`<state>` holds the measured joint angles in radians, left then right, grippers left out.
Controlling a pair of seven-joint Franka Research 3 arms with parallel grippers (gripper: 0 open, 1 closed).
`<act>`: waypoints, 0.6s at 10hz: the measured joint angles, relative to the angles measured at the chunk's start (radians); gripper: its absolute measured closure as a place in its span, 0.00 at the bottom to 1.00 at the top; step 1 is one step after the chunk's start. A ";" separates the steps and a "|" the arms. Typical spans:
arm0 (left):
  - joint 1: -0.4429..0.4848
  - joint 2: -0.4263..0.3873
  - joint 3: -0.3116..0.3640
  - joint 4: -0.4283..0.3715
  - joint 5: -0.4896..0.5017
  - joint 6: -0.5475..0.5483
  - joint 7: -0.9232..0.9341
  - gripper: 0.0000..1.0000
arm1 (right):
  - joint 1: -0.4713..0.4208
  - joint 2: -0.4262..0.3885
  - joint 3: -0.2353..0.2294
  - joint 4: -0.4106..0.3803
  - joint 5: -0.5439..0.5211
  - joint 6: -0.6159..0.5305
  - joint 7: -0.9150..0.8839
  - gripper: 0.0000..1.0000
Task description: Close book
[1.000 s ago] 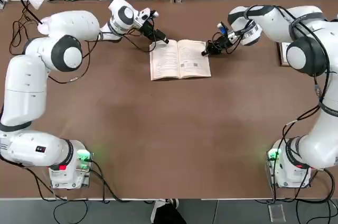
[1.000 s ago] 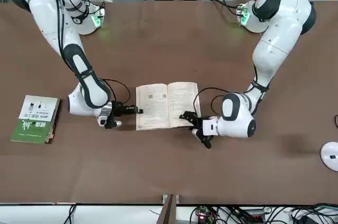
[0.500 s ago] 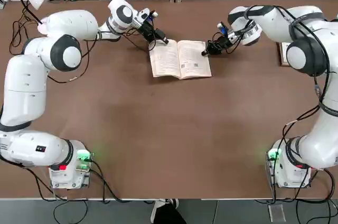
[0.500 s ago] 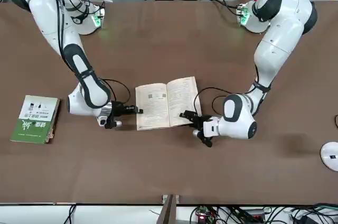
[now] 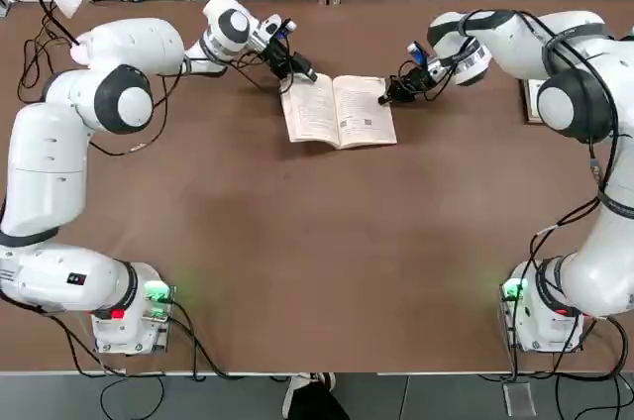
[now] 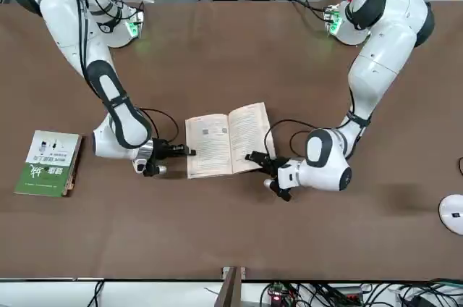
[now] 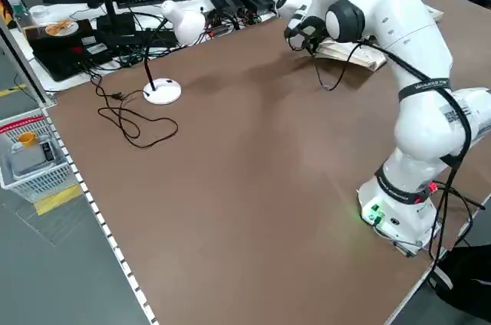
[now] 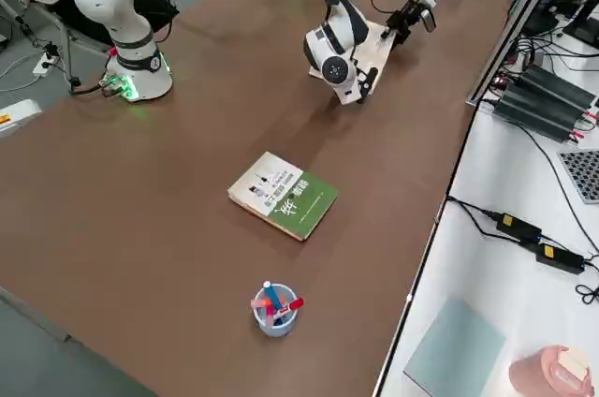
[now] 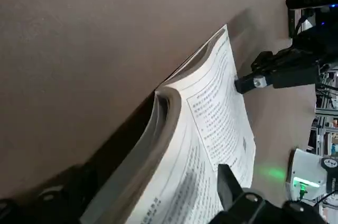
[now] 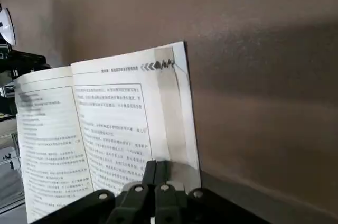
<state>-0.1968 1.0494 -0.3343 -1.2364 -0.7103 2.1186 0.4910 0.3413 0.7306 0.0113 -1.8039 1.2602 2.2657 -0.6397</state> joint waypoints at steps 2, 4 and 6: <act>0.000 0.000 -0.002 0.005 -0.021 -0.001 -0.022 0.00 | 0.000 0.000 0.000 0.000 0.000 0.000 0.000 0.99; 0.000 -0.003 -0.004 0.008 -0.037 -0.001 -0.039 0.00 | 0.000 0.000 0.000 0.000 0.000 0.000 0.000 0.99; 0.000 -0.007 -0.005 0.010 -0.039 -0.003 -0.052 0.00 | 0.000 0.000 0.000 0.000 0.000 0.000 0.000 0.99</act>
<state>-0.1968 1.0425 -0.3391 -1.2264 -0.7495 2.1153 0.4387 0.3412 0.7306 0.0109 -1.8039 1.2602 2.2657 -0.6397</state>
